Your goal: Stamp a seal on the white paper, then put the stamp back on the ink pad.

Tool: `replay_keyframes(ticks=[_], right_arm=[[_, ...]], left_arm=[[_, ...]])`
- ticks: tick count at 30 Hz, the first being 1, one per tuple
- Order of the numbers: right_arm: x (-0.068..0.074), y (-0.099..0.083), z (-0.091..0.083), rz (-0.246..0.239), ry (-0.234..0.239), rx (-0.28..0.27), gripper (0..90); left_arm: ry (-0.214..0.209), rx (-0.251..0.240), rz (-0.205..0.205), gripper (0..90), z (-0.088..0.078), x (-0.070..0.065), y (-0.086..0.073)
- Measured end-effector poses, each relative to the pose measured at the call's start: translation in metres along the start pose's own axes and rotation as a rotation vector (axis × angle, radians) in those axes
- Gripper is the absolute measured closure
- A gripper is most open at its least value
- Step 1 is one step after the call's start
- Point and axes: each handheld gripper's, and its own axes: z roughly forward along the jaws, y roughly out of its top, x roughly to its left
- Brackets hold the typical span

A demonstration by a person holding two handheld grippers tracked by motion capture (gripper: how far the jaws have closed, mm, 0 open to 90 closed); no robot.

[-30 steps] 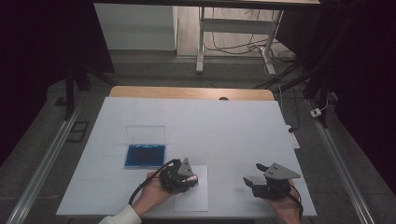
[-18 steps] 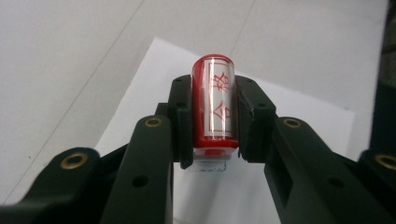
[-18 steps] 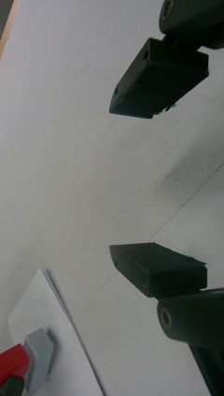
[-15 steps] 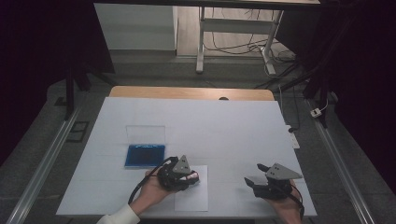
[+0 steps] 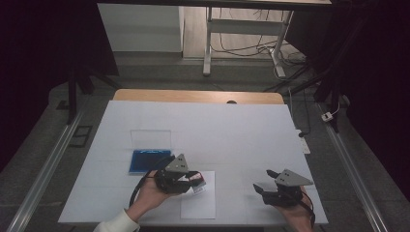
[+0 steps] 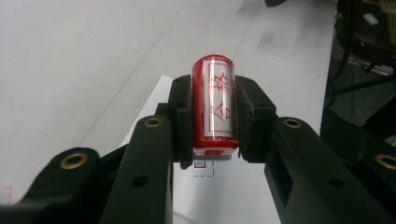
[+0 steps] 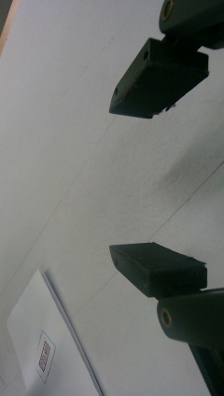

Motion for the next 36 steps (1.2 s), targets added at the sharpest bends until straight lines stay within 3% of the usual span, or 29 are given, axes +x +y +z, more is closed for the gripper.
replay_keyframes(ticks=[20,36], right_arm=[[-0.001,-0.001,0.0,-0.001,-0.003,-0.001,26.3],[-0.001,0.0,0.0,0.003,-0.001,-0.003,26.3]], left_arm=[[0.008,-0.132,-0.025,69.8,-0.052,0.01,0.003],[0.054,-0.146,-0.063,69.8,-0.062,0.025,-0.004]])
